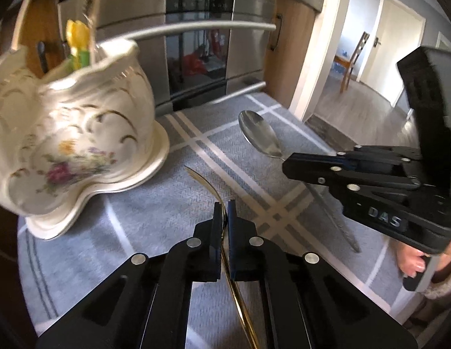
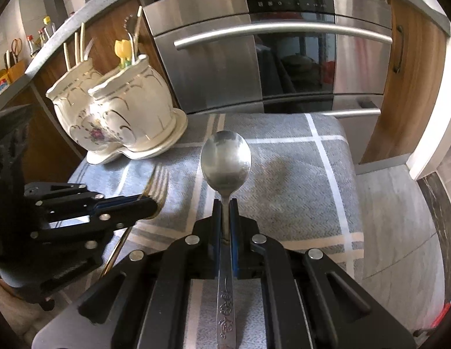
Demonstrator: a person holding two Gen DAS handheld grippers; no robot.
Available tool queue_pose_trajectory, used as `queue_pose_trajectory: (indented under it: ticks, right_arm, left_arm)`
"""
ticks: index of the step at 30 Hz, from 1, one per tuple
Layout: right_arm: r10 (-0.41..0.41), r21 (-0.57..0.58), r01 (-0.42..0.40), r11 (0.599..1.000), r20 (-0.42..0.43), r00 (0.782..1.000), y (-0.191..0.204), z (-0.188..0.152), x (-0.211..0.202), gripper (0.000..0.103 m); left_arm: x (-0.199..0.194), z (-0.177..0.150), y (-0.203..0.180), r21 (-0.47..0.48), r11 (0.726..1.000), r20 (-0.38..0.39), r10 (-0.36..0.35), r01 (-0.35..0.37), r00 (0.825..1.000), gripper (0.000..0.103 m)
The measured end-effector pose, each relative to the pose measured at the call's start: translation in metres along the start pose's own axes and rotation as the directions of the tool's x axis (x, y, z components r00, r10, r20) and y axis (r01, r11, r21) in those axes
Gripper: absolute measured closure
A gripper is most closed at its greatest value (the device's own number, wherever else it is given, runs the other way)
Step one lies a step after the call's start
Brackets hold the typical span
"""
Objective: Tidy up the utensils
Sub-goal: 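Lift fork and spoon and drop them into the ceramic holder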
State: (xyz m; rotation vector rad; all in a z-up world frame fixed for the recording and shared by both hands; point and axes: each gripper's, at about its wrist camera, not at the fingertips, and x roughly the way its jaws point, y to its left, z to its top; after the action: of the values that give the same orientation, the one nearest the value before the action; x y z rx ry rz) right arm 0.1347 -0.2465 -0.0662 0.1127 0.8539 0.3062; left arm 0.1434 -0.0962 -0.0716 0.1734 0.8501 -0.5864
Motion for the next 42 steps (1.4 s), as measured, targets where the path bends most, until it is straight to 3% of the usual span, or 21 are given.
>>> queue_pose_trajectory:
  ticks: [10, 19, 28, 37, 42]
  right_arm:
    - [0.052, 0.005, -0.052, 0.999, 0.100, 0.994, 0.011, 0.001, -0.025, 0.097]
    - [0.031, -0.004, -0.031, 1.000, 0.175, 0.984, 0.022, 0.009, -0.044, 0.097]
    - [0.055, -0.081, -0.037, 0.996, 0.234, 0.971, 0.054, 0.027, -0.055, 0.097]
    - [0.104, -0.160, -0.054, 0.986, 0.323, 0.941, 0.095, 0.084, -0.053, 0.098]
    - [0.123, -0.168, -0.059, 0.984, 0.396, 0.910, 0.110, 0.122, -0.051, 0.098]
  left_arm:
    - [-0.060, -0.008, 0.009, -0.007, 1.000, 0.132, 0.009, -0.008, 0.991, 0.099]
    - [-0.116, -0.014, 0.029, -0.056, 0.998, 0.231, 0.010, 0.003, 0.973, 0.100]
    - [-0.186, -0.007, 0.057, -0.116, 0.993, 0.388, 0.075, -0.032, 0.919, 0.100]
    - [-0.247, 0.039, 0.083, -0.142, 0.979, 0.531, 0.201, -0.147, 0.823, 0.100]
    - [-0.261, 0.073, 0.092, -0.137, 0.969, 0.564, 0.246, -0.205, 0.788, 0.100]
